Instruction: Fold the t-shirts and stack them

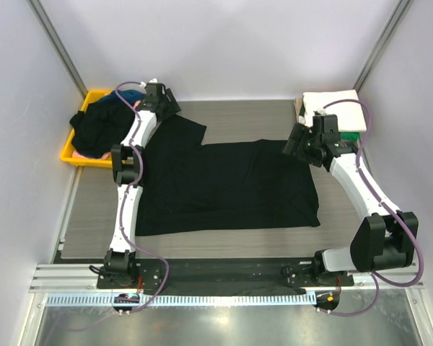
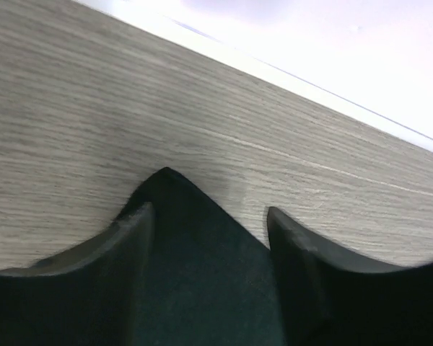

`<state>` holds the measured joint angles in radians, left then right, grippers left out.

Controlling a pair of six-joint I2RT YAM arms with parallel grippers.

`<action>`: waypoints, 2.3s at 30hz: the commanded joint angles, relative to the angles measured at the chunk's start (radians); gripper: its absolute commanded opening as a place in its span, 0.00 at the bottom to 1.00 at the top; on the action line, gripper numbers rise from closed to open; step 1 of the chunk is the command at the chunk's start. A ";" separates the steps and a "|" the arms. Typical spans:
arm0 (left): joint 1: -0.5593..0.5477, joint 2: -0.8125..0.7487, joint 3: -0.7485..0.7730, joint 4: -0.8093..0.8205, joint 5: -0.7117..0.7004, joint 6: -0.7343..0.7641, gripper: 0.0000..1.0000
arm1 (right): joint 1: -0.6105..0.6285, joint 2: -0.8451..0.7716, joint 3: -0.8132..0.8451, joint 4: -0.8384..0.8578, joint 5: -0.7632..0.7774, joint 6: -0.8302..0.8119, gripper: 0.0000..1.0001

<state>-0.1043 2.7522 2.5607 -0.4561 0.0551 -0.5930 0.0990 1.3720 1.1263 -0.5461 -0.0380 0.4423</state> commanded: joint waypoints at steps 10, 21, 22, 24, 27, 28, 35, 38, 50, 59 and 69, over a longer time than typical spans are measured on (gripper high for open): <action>0.020 0.035 -0.046 -0.108 0.144 0.015 0.26 | 0.002 0.444 0.197 0.018 0.309 -0.028 0.86; 0.038 -0.034 -0.197 -0.003 0.193 -0.001 0.00 | -0.004 0.754 0.545 0.020 0.336 -0.036 0.84; 0.040 -0.031 -0.189 -0.006 0.193 -0.002 0.00 | -0.007 0.759 0.555 0.021 0.334 -0.036 0.83; 0.040 -0.017 -0.168 -0.019 0.199 -0.004 0.00 | -0.008 0.769 0.576 0.025 0.342 -0.036 0.83; 0.041 -0.012 -0.157 -0.029 0.198 -0.004 0.00 | -0.008 0.782 0.592 0.040 0.372 -0.043 0.82; 0.040 -0.014 -0.157 -0.029 0.196 -0.004 0.00 | -0.007 0.789 0.596 0.041 0.377 -0.047 0.82; 0.041 -0.012 -0.155 -0.029 0.198 -0.004 0.00 | -0.007 0.890 0.648 0.086 0.377 -0.065 0.77; 0.040 -0.016 -0.161 -0.027 0.195 -0.005 0.00 | -0.007 0.907 0.646 0.090 0.345 -0.051 0.70; 0.041 -0.117 -0.284 0.019 0.178 -0.007 0.00 | 0.004 0.825 0.520 0.138 0.263 -0.020 0.13; 0.043 -0.455 -0.525 0.014 0.161 -0.013 0.00 | 0.007 0.676 0.477 0.120 0.207 -0.036 0.01; 0.043 -0.857 -0.902 0.020 0.109 0.025 0.00 | 0.008 0.466 0.302 0.117 0.170 -0.062 0.01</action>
<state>-0.0631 2.0136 1.7340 -0.4400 0.1905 -0.6006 0.1036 1.9327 1.4662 -0.4347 0.1463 0.3988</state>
